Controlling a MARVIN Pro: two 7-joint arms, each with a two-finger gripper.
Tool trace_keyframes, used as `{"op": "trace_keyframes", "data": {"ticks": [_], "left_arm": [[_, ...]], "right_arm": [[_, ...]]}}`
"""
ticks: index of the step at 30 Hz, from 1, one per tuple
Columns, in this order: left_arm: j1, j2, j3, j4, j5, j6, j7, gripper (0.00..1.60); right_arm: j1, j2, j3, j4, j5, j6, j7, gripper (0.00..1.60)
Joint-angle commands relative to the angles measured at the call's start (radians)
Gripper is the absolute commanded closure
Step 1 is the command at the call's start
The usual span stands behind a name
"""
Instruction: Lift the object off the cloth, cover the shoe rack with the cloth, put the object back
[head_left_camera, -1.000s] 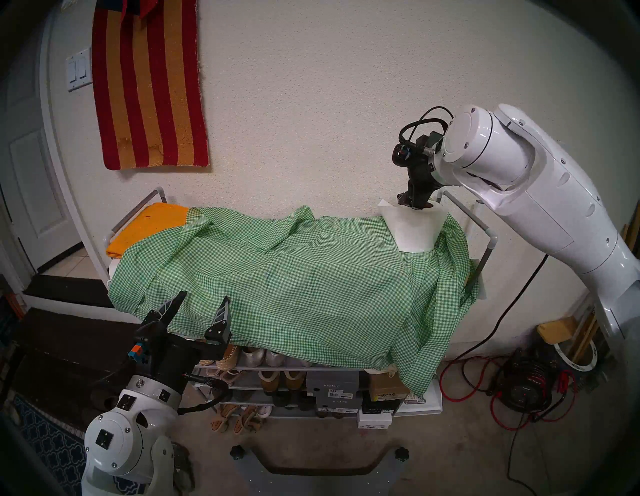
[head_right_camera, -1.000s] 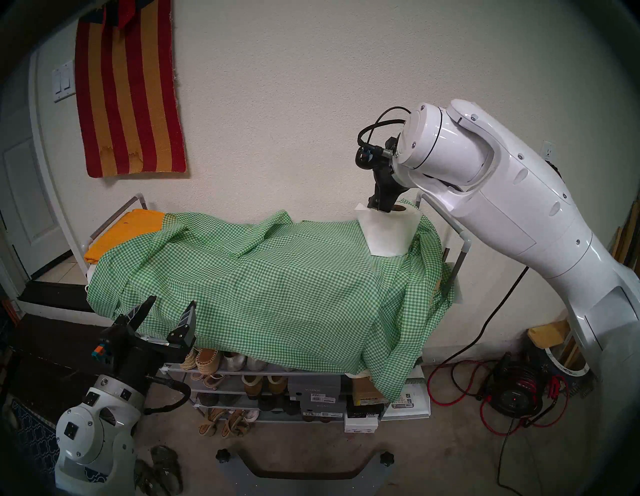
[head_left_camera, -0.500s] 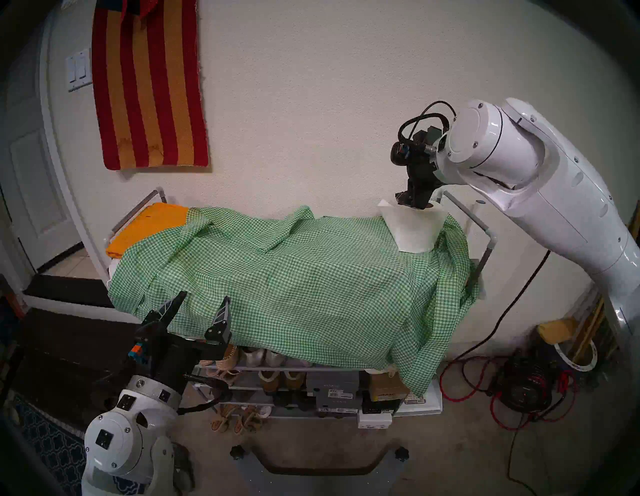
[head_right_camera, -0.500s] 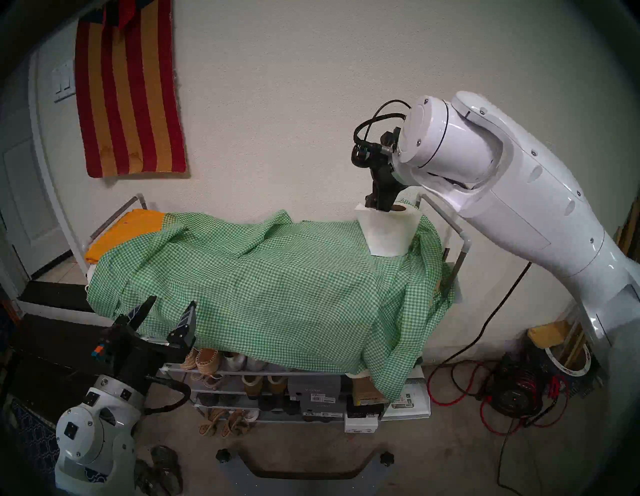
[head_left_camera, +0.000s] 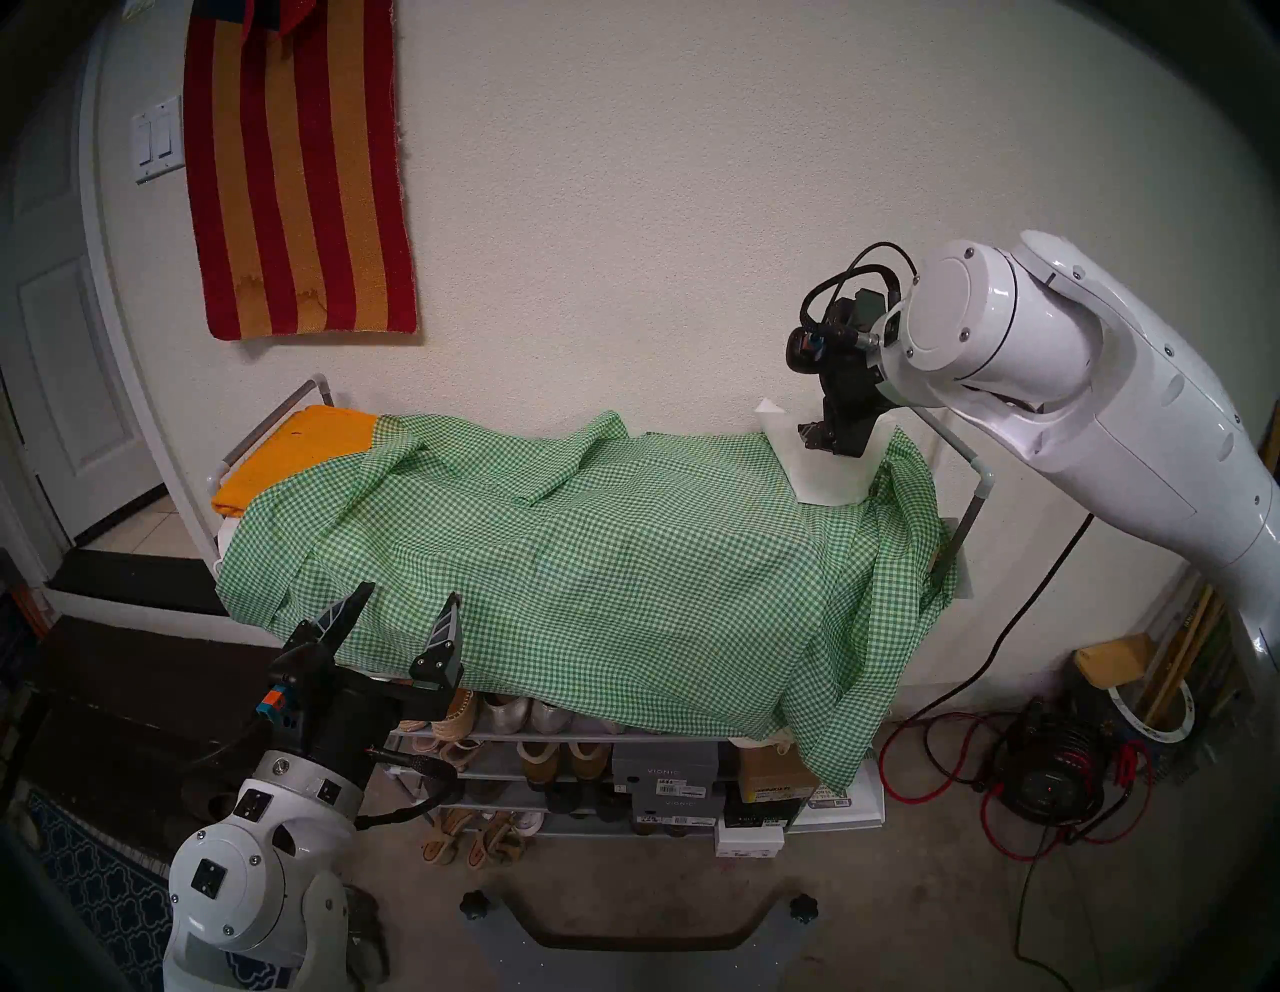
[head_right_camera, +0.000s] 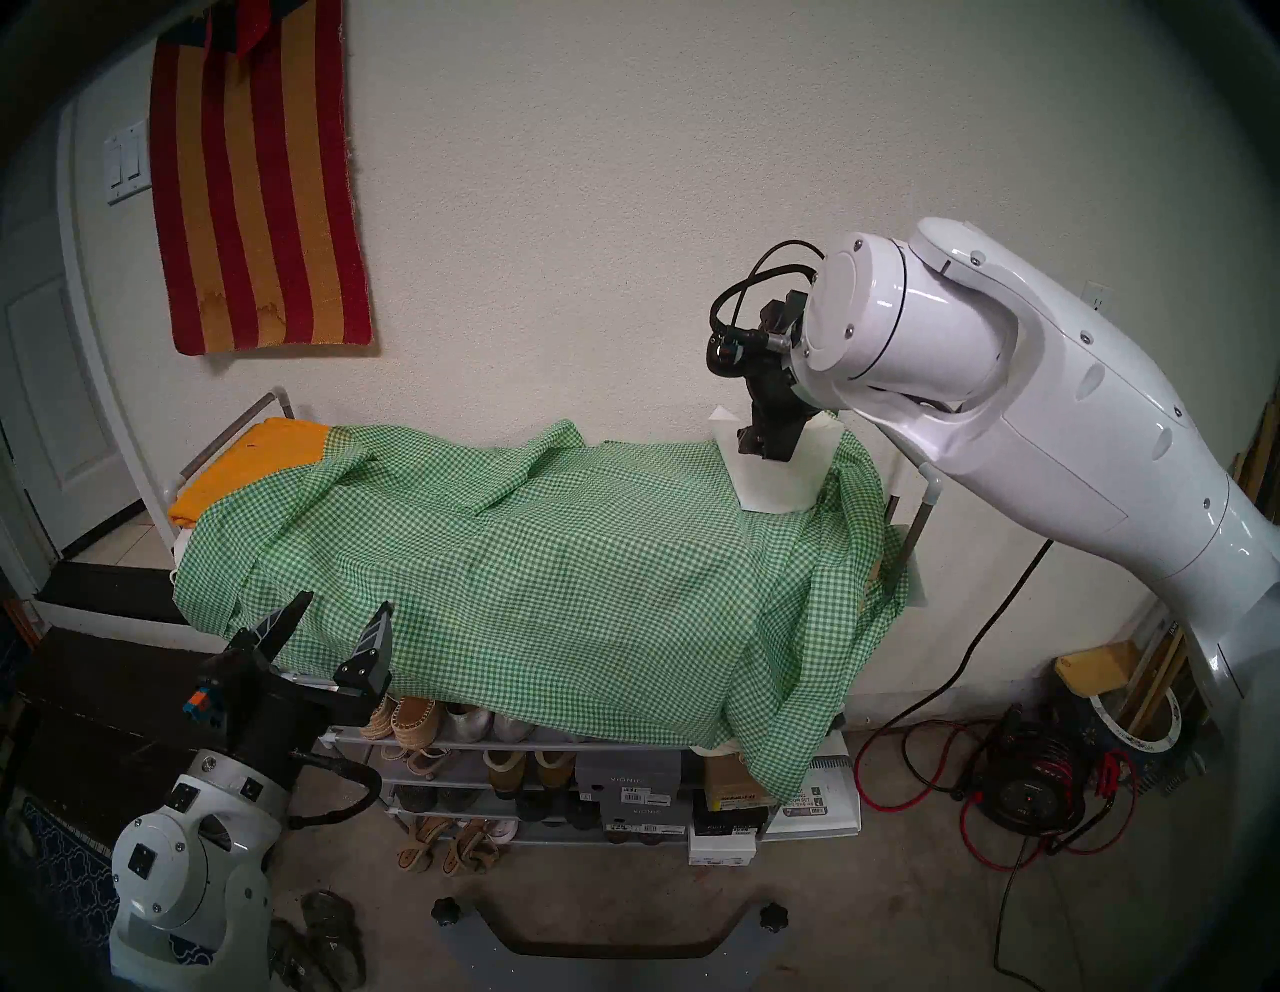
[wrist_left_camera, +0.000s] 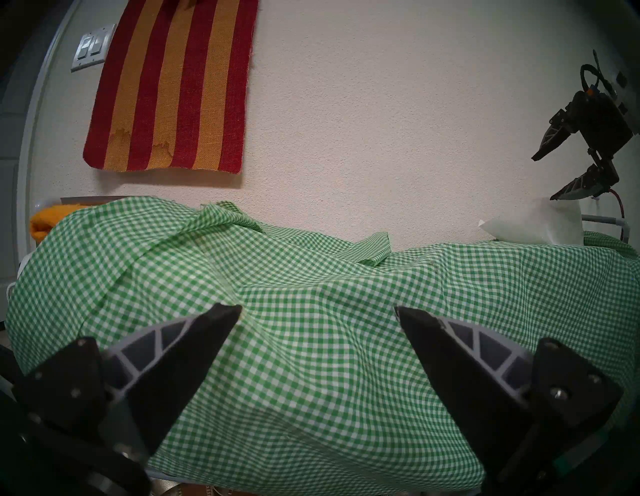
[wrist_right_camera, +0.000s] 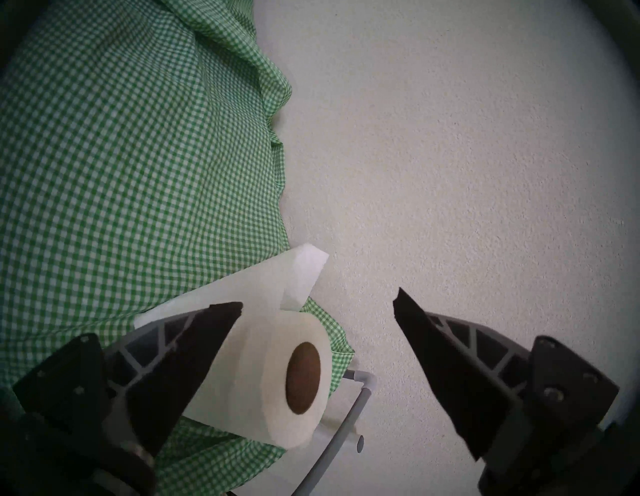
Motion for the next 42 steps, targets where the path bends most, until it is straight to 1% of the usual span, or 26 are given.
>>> {"op": "trace_keyframes", "data": {"ticks": [1,31,34,37,38,42], "left_arm": [[0.000,0.000,-0.001,0.000,0.000,0.000,0.001,0.00],[0.000,-0.001,-0.002,0.000,0.000,0.000,-0.002,0.00],[0.000,-0.001,-0.002,0.000,0.000,0.000,-0.002,0.00],[0.000,-0.001,-0.002,0.000,0.000,0.000,-0.002,0.00],[0.000,-0.001,-0.002,0.000,0.000,0.000,-0.002,0.00],[0.000,-0.001,-0.002,0.000,0.000,0.000,-0.002,0.00]], "right_arm": [[0.019,0.047,-0.021,-0.038,0.015,-0.001,0.068,0.00],[0.086,0.136,-0.120,-0.164,0.089,-0.001,0.068,0.00],[0.089,0.138,-0.127,-0.171,0.093,-0.001,0.067,0.00],[0.082,0.131,-0.151,-0.179,0.099,-0.011,0.060,0.00],[0.117,0.101,-0.052,-0.181,0.088,-0.001,-0.058,0.00],[0.106,0.100,-0.075,-0.188,0.093,-0.001,-0.067,0.00]]}}
